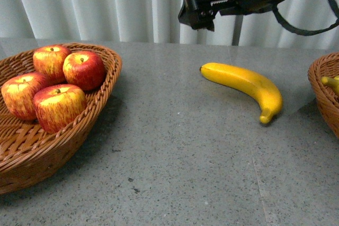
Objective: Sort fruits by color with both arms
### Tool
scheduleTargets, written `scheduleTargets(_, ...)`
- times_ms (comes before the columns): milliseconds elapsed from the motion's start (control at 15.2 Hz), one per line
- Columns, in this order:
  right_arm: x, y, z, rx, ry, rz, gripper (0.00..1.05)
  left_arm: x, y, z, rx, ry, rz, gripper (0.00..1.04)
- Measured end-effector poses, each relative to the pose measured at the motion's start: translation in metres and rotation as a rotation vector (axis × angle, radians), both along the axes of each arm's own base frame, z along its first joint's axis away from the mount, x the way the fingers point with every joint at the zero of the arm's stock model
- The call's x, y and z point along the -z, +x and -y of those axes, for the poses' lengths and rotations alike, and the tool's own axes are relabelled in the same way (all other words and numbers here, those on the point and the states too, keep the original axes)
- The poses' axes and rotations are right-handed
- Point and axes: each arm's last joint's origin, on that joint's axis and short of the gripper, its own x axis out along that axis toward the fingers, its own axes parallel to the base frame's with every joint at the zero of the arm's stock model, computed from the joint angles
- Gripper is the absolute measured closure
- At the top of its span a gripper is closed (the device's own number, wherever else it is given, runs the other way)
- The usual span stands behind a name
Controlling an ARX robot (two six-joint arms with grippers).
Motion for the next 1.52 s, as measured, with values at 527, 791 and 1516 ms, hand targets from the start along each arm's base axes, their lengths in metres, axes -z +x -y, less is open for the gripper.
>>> scheduleTargets(527, 0.023, 0.026, 0.012, 0.100, -0.096, -0.125, 0.06, 0.000, 0.000, 0.000, 0.000, 0.000, 0.000, 0.07)
scheduleTargets(791, 0.041, 0.033, 0.038, 0.130, -0.196, -0.193, 0.06, 0.000, 0.000, 0.000, 0.000, 0.000, 0.000, 0.07)
scheduleTargets(1516, 0.088, 0.037, 0.034, 0.103, -0.261, -0.228, 0.66, 0.000, 0.000, 0.000, 0.000, 0.000, 0.000, 0.07)
